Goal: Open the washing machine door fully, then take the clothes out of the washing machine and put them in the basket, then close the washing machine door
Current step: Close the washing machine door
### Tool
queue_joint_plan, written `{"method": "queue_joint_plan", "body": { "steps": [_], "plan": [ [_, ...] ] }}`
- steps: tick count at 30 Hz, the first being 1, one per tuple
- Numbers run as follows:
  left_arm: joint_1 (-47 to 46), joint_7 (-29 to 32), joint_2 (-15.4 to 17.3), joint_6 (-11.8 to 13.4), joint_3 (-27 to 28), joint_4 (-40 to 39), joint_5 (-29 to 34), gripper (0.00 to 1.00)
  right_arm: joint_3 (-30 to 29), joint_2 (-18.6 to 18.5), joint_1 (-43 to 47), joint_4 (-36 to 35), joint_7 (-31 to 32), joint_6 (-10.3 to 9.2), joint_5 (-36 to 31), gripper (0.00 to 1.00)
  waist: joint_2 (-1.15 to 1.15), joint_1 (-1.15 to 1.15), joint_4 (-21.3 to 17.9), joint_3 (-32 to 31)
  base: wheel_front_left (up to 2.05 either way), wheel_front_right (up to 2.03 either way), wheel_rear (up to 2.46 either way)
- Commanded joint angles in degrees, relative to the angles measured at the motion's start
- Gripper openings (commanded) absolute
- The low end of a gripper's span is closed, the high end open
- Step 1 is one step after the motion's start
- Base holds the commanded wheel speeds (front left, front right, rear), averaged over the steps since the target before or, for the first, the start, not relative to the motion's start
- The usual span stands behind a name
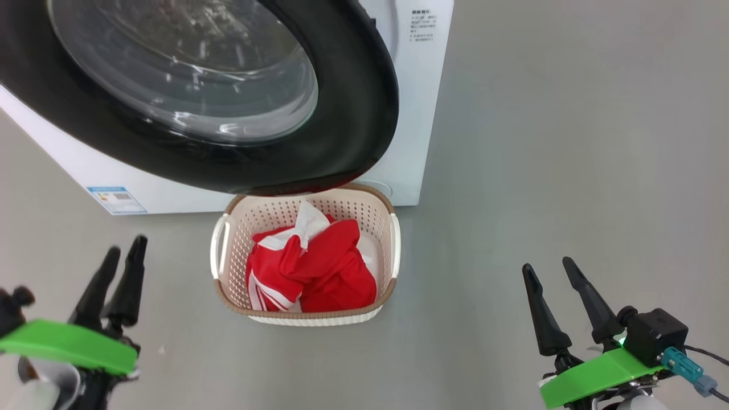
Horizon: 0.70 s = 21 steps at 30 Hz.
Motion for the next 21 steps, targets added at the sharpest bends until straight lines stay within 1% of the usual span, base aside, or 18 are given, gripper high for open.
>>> {"method": "queue_joint_plan", "body": {
  "steps": [1, 11, 16, 20, 21],
  "plan": [
    [0.6, -0.4, 1.8, -0.3, 3.6, -0.9, 1.2, 1.0, 1.1, -0.1, 0.2, -1.1, -0.4, 0.28, -0.4, 1.0, 0.0, 0.0, 0.3, -1.0, 0.0, 0.0, 0.0],
    [8.3, -0.4, -1.2, -0.3, 8.9, 0.6, 8.2, 1.0, 0.7, -0.6, 1.9, -1.1, -0.4, 0.28, 0.2, 1.0, 0.0, 0.0, 0.0, -2.8, 0.0, 0.0, 0.0],
    [11.2, -0.4, -3.5, -0.3, 12.1, 1.3, 14.2, 1.0, 0.4, -0.9, 3.1, -1.1, -0.4, 0.28, 0.4, 1.0, 0.0, 0.0, -0.1, -3.8, 0.0, 0.0, 0.0],
    [13.2, -0.4, -4.9, -0.3, 14.5, 1.0, 21.5, 1.0, 0.0, -1.0, 3.8, -1.3, -0.4, 0.28, 0.5, 1.0, 0.0, 0.0, -0.1, -4.1, 0.0, 0.0, 0.0],
    [13.2, -0.4, -4.9, -0.3, 14.5, 1.0, 21.5, 1.0, 0.0, -1.0, 3.8, -1.3, -0.4, 0.28, 0.5, 1.0, 0.0, 0.0, -0.1, -4.1, 0.0, 0.0, 0.0]
  ]
}}
